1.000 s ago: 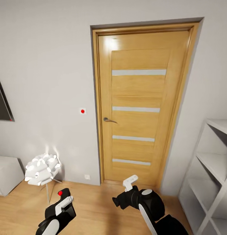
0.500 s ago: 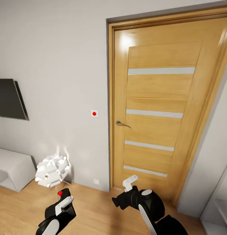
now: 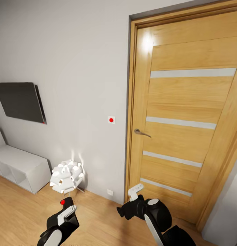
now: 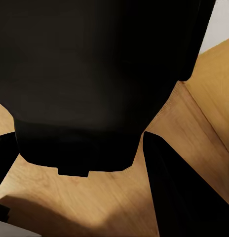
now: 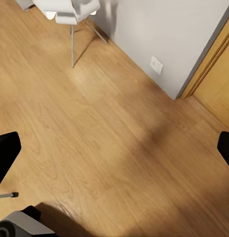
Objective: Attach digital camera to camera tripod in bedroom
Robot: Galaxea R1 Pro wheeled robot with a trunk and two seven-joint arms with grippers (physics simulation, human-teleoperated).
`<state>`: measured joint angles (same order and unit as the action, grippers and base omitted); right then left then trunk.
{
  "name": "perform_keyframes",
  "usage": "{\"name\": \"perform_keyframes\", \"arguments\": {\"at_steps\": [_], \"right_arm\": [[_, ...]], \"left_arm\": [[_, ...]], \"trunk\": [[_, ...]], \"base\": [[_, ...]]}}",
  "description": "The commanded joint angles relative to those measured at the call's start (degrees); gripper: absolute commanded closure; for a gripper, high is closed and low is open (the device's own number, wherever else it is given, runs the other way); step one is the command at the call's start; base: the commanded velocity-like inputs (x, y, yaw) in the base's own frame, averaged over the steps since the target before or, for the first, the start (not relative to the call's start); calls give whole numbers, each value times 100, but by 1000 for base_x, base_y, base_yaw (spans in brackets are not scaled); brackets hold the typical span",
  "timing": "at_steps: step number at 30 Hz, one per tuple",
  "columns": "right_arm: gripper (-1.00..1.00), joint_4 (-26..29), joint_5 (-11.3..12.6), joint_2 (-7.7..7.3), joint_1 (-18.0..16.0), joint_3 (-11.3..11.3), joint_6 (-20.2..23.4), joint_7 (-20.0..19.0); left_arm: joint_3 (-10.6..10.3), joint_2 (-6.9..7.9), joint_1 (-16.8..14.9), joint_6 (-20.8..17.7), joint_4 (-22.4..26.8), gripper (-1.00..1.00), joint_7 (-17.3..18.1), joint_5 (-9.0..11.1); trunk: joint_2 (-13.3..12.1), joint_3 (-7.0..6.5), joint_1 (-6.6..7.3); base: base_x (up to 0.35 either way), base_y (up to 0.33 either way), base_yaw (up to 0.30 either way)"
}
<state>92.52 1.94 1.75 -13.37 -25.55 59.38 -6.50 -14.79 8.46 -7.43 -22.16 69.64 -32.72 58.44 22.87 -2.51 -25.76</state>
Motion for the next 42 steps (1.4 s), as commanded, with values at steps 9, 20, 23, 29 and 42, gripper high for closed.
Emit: {"name": "perform_keyframes", "arguments": {"at_steps": [9,20,23,29,42], "right_arm": [[-100,5,17,1,5,-2,26,0],[-100,5,17,-1,6,-3,22,0],[-100,7,17,-2,6,-3,22,0],[-100,7,17,-1,4,-3,23,0],[-100,9,17,-5,7,-8,23,0]], "left_arm": [[-11,6,-4,-5,6,100,-51,31],[-7,6,-4,16,6,100,-93,28],[-7,6,-4,17,6,100,-97,28],[-7,6,-4,18,6,100,-107,27],[-5,12,1,25,6,100,-102,30]], "trunk": [[5,3,-3],[5,3,-3],[5,3,-3],[5,3,-3],[5,3,-3]], "base": [[13,0,246],[92,-115,246],[164,-232,246],[176,-260,246],[146,-209,250]]}}
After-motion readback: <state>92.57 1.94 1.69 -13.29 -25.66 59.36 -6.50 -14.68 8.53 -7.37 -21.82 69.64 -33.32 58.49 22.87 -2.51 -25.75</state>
